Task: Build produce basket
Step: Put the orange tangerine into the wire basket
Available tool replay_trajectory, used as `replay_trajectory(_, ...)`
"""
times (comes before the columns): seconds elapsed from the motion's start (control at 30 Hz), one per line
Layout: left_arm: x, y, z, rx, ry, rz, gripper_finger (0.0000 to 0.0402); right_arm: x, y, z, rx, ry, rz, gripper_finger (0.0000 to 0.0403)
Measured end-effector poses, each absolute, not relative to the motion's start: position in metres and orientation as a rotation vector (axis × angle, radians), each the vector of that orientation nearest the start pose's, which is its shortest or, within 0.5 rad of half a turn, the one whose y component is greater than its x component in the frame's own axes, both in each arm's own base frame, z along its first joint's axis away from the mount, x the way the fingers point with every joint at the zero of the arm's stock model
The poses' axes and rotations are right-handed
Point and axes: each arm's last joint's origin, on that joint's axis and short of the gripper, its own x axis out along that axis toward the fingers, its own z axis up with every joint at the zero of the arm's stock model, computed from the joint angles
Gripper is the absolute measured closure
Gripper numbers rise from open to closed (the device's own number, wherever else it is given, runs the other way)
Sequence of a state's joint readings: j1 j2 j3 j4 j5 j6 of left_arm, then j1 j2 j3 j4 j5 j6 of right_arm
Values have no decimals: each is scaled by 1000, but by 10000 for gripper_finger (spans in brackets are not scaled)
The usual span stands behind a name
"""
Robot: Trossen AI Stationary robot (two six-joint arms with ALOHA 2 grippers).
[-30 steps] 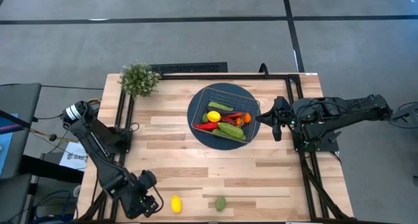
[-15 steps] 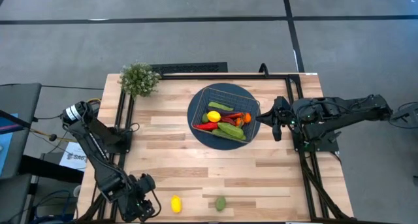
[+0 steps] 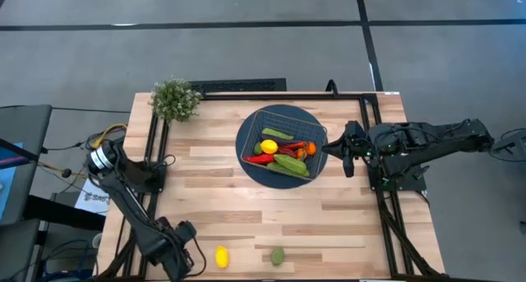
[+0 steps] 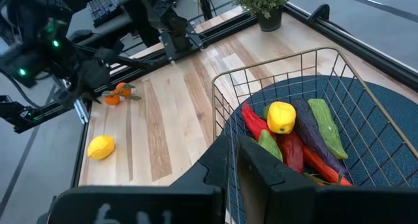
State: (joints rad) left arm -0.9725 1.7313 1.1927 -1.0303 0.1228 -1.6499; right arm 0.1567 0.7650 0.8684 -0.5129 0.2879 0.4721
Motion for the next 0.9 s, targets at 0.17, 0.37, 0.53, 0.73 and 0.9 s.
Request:
replay_trajectory(0.17, 170, -257, 177, -509, 1679, 528, 176, 154, 16, 333, 375, 360, -220, 353)
replay_trajectory(0.37, 176, -249, 174, -463, 1613, 587, 176, 154, 16, 334, 387, 355, -222, 353)
replay_trajectory(0.53, 179, -244, 179, -427, 1630, 615, 176, 154, 16, 334, 387, 356, -222, 353)
replay_trajectory(0.73, 186, -241, 201, -383, 1624, 657, 176, 154, 16, 334, 386, 356, -222, 353)
replay_trajectory(0.9, 182, -239, 206, -362, 1666, 707, 176, 154, 16, 334, 386, 356, -221, 353)
